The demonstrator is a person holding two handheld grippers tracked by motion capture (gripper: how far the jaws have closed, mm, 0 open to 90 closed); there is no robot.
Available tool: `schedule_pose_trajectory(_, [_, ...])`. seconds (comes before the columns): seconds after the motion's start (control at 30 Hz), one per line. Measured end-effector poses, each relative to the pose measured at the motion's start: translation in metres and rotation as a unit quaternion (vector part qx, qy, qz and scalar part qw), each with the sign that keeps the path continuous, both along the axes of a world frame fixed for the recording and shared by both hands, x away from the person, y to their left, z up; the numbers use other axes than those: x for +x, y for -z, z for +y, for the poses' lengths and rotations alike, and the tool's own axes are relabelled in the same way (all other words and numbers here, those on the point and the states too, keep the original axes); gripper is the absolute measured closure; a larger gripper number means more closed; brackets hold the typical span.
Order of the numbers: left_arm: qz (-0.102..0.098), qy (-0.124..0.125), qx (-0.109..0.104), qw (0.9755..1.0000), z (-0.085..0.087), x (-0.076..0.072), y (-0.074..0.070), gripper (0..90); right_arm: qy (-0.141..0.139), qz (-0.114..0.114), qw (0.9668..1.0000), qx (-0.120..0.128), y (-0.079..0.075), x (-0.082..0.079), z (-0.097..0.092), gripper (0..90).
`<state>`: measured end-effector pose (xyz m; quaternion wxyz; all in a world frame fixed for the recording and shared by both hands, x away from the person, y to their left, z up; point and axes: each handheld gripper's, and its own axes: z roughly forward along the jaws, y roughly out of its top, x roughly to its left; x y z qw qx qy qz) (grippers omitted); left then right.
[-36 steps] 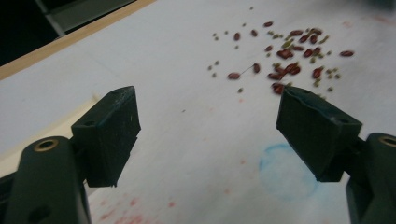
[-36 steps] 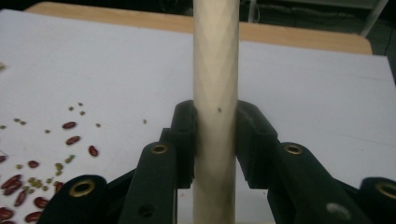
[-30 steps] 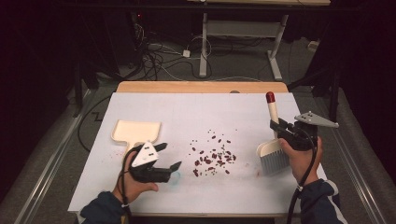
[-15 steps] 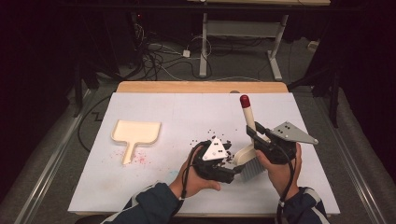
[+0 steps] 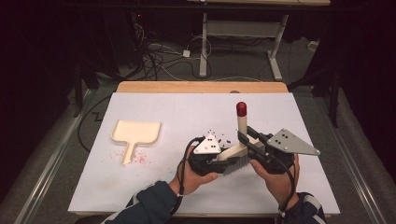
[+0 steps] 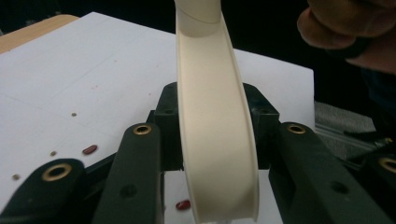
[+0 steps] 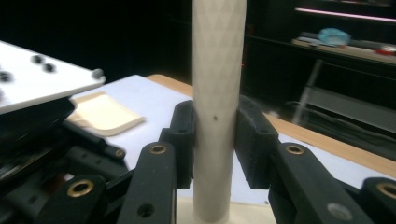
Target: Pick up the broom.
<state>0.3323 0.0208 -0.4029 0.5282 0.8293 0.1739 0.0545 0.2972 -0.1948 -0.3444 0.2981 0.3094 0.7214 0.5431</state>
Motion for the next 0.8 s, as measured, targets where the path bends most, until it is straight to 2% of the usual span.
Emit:
schedule_pose_trajectory(0.03, [-0.003, 0.006, 0.005, 1.0, 0.005, 0.0, -0.002, 64.6, 0.0, 0.0, 1.0, 0.0, 0.0, 0.0, 0.0, 68.8])
schedule_pose_trajectory(0.07, [-0.007, 0.009, 0.012, 0.9999, 0.011, 0.0, -0.004, 65.6, -0.038, 0.01, 0.9992, -0.006, -0.004, 0.001, -0.003, 65.2])
schedule_pose_trajectory(0.1, [-0.015, 0.01, 0.023, 0.9996, 0.016, 0.0, -0.006, 65.6, -0.038, 0.01, 0.9992, -0.006, -0.004, 0.001, -0.003, 65.2])
schedule_pose_trajectory(0.17, [-0.028, 0.012, 0.039, 0.9988, 0.026, -0.001, -0.01, 66.2, -0.073, 0.012, 0.9972, -0.011, -0.006, 0.001, -0.008, 59.4])
schedule_pose_trajectory(0.2, [-0.03, 0.016, 0.04, 0.9987, 0.03, -0.002, -0.012, 66.2, -0.092, 0.017, 0.9954, -0.02, -0.007, 0.003, -0.009, 56.7])
schedule_pose_trajectory(0.27, [-0.038, 0.023, 0.048, 0.9979, 0.038, -0.004, -0.014, 66.3, -0.109, 0.011, 0.993, -0.043, -0.007, 0.004, -0.012, 53.2])
schedule_pose_trajectory(0.33, [-0.048, 0.036, 0.063, 0.9962, 0.045, -0.008, -0.015, 66.3, -0.151, 0.022, 0.9862, -0.064, -0.007, 0.006, -0.015, 49.4])
schedule_pose_trajectory(0.37, [-0.05, 0.045, 0.072, 0.9952, 0.048, -0.01, -0.015, 66.3, -0.162, 0.027, 0.9833, -0.078, -0.006, 0.007, -0.015, 46.6])
schedule_pose_trajectory(0.47, [-0.053, 0.077, 0.091, 0.9914, 0.056, -0.018, -0.01, 66.3, -0.198, 0.042, 0.9714, -0.124, 0.002, 0.009, -0.011, 43.0])
schedule_pose_trajectory(0.5, [-0.052, 0.086, 0.099, 0.99, 0.057, -0.02, -0.008, 66.3, -0.214, 0.047, 0.9664, -0.134, 0.006, 0.01, -0.008, 41.7])
schedule_pose_trajectory(0.53, [-0.052, 0.095, 0.104, 0.9886, 0.058, -0.023, -0.006, 66.3, -0.235, 0.061, 0.9591, -0.145, 0.01, 0.011, -0.004, 41.4])
schedule_pose_trajectory(0.57, [-0.051, 0.102, 0.108, 0.9877, 0.059, -0.025, -0.004, 66.3, -0.268, 0.074, 0.9443, -0.176, 0.019, 0.01, 0.005, 40.4])
schedule_pose_trajectory(0.6, [-0.049, 0.107, 0.109, 0.9871, 0.059, -0.026, -0.002, 66.3, -0.268, 0.074, 0.9443, -0.176, 0.019, 0.01, 0.005, 40.4])
schedule_pose_trajectory(0.63, [-0.05, 0.116, 0.111, 0.9858, 0.06, -0.028, -0.001, 66.3, -0.284, 0.084, 0.9371, -0.185, 0.022, 0.01, 0.008, 40.9])
schedule_pose_trajectory(0.67, [-0.05, 0.124, 0.11, 0.985, 0.061, -0.029, 0.0, 66.2, -0.3, 0.09, 0.9285, -0.199, 0.028, 0.011, 0.013, 41.0])
schedule_pose_trajectory(0.7, [-0.049, 0.13, 0.108, 0.9844, 0.062, -0.03, 0.0, 66.2, -0.322, 0.111, 0.9169, -0.208, 0.037, 0.013, 0.019, 43.8])
schedule_pose_trajectory(0.73, [-0.048, 0.134, 0.108, 0.984, 0.063, -0.031, 0.0, 66.2, -0.332, 0.115, 0.9123, -0.21, 0.042, 0.015, 0.021, 46.4])
schedule_pose_trajectory(0.77, [-0.048, 0.135, 0.107, 0.9839, 0.063, -0.031, 0.0, 66.2, -0.332, 0.115, 0.9123, -0.21, 0.042, 0.015, 0.021, 46.4])
schedule_pose_trajectory(0.8, [-0.047, 0.138, 0.105, 0.9837, 0.063, -0.031, 0.0, 66.2, -0.342, 0.131, 0.9074, -0.206, 0.05, 0.016, 0.026, 53.2])
